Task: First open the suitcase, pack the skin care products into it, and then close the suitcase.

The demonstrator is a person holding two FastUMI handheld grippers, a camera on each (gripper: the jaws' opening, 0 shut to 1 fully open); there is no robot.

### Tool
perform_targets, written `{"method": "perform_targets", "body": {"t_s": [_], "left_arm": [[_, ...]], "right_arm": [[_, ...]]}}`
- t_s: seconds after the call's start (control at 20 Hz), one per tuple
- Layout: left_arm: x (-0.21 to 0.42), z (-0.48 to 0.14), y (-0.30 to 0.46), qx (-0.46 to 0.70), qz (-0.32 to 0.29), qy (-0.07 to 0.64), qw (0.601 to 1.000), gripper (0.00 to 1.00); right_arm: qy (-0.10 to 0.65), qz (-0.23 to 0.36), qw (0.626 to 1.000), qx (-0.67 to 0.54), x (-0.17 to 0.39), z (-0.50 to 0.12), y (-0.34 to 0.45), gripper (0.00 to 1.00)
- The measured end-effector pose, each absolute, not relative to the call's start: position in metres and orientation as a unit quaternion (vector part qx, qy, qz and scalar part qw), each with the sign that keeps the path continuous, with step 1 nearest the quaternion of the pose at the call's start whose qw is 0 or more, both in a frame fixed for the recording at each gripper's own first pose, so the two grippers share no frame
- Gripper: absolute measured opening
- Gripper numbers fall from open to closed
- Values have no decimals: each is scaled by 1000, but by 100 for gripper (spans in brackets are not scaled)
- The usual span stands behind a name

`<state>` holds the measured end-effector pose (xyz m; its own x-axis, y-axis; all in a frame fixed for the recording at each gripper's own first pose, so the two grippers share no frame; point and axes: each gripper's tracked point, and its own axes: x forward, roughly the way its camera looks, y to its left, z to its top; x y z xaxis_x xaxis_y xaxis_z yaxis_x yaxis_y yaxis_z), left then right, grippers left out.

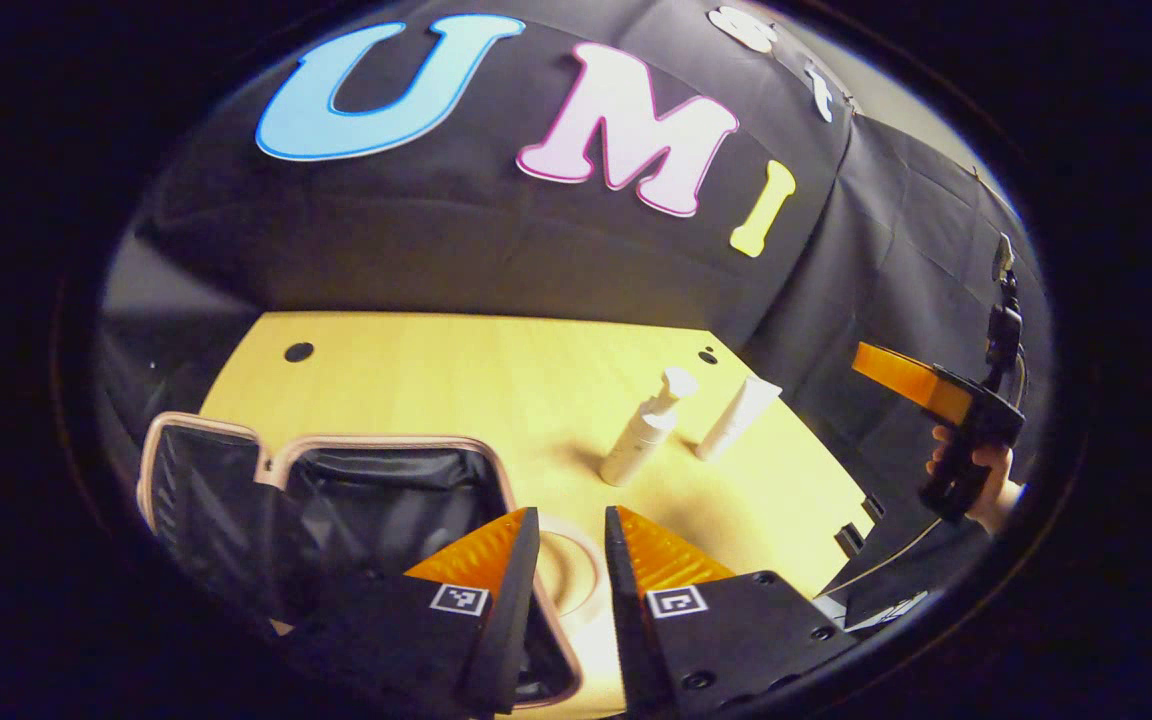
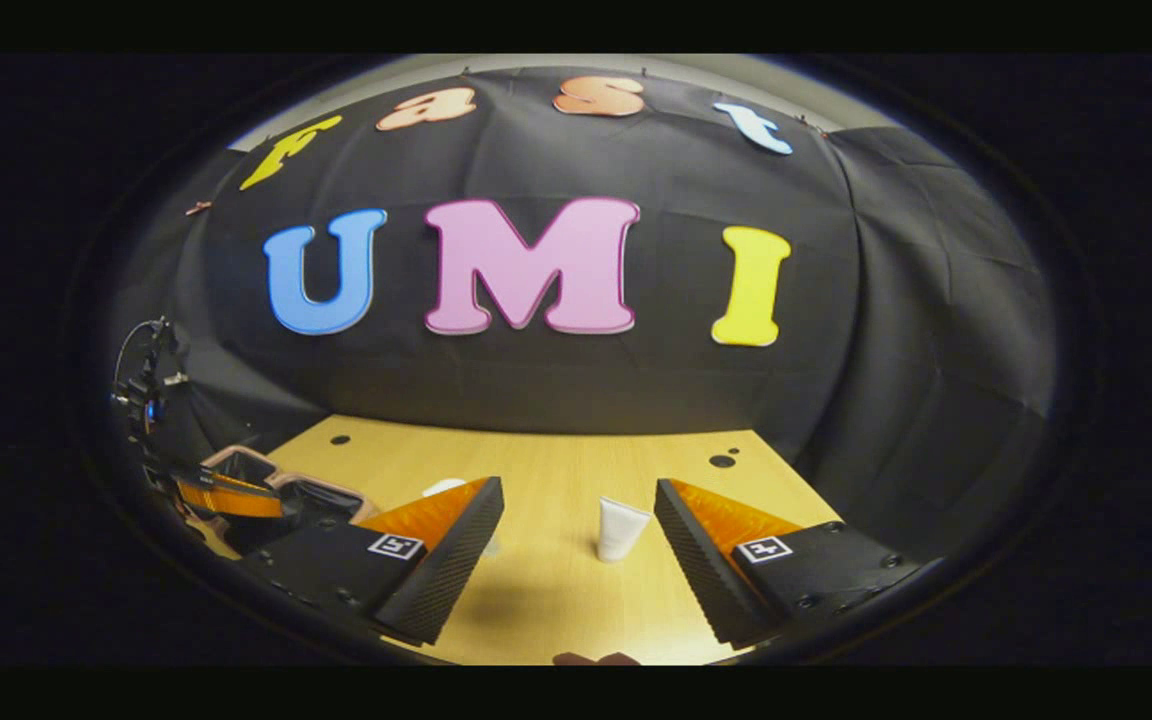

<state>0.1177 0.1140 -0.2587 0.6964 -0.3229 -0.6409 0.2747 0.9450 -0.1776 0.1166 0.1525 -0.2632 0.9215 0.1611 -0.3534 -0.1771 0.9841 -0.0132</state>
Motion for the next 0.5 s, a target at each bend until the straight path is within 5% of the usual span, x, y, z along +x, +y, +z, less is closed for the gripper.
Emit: {"method": "perform_targets", "body": {"t_s": [0.05, 0.15, 0.5], "left_arm": [[121, -280, 89, -39, -177, 375, 909, 49], [134, -302, 55, -22, -184, 379, 906, 100], [205, -353, 2, 24, -186, 354, 916, 97]], "right_arm": [[195, 83, 977, -22, 126, -284, 146, 97], [237, 82, 968, -18, 144, -331, 135, 97], [315, 116, 940, -64, 191, -450, 125, 95]]}}
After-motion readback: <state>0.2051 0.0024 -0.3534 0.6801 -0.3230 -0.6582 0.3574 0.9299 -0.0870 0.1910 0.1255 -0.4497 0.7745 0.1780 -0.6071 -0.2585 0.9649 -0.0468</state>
